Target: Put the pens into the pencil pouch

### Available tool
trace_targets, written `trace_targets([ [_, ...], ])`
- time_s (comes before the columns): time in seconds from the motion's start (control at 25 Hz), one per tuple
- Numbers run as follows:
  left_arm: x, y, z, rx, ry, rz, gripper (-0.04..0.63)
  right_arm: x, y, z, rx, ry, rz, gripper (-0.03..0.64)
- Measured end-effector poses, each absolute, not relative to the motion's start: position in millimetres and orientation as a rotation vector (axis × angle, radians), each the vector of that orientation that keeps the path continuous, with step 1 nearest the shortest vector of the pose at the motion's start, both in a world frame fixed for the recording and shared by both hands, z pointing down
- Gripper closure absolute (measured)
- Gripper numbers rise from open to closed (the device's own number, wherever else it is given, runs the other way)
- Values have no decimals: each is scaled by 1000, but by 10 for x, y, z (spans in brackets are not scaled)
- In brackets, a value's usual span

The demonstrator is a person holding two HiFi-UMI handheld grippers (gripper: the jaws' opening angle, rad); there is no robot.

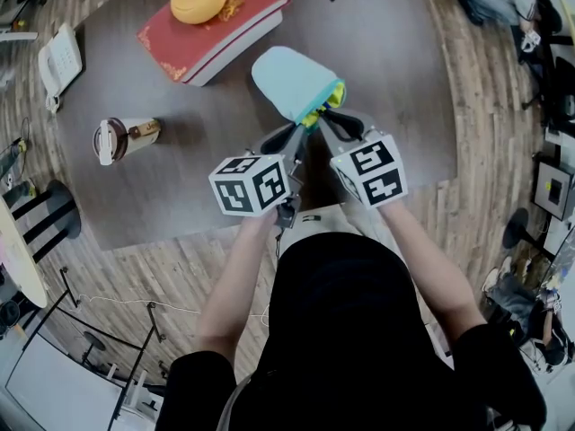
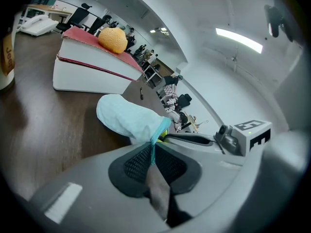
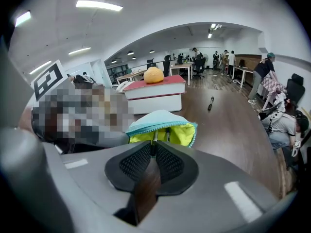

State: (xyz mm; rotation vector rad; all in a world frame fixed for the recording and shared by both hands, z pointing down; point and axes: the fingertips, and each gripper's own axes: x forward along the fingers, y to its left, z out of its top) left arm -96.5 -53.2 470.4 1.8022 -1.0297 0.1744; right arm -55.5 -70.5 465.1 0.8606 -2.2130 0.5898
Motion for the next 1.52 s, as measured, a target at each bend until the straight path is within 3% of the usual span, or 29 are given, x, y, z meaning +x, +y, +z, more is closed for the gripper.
trace_targets([
  [1.52,-1005,-484,4652,1810,-1040,147,572,-715,-610,4591,821,-2264,538,569],
])
